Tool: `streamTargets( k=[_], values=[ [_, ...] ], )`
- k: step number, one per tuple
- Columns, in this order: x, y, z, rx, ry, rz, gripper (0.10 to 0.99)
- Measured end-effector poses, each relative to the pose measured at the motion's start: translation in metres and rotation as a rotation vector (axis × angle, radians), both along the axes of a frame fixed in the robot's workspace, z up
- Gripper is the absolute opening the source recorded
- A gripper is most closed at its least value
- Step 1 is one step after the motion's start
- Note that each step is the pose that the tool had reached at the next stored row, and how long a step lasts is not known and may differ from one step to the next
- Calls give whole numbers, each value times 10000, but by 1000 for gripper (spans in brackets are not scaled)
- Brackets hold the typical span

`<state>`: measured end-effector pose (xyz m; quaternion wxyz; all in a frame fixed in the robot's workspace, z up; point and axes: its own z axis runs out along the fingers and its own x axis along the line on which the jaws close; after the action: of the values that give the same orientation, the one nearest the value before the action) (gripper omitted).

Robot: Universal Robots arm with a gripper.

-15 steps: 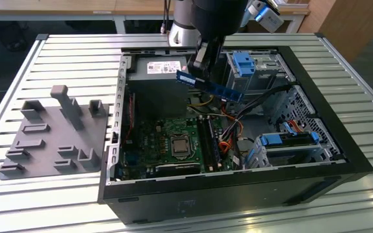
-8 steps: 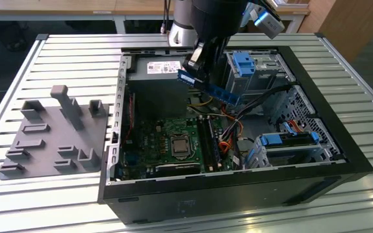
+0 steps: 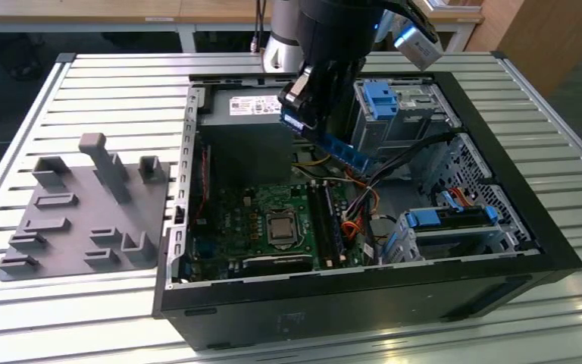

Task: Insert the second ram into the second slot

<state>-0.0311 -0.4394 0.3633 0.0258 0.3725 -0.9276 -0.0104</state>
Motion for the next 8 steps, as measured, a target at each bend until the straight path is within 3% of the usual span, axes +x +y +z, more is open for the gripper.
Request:
streamTargets(
  k=[8],
  values=[
    [0,0,-29,0,0,-1466,141]
  ],
)
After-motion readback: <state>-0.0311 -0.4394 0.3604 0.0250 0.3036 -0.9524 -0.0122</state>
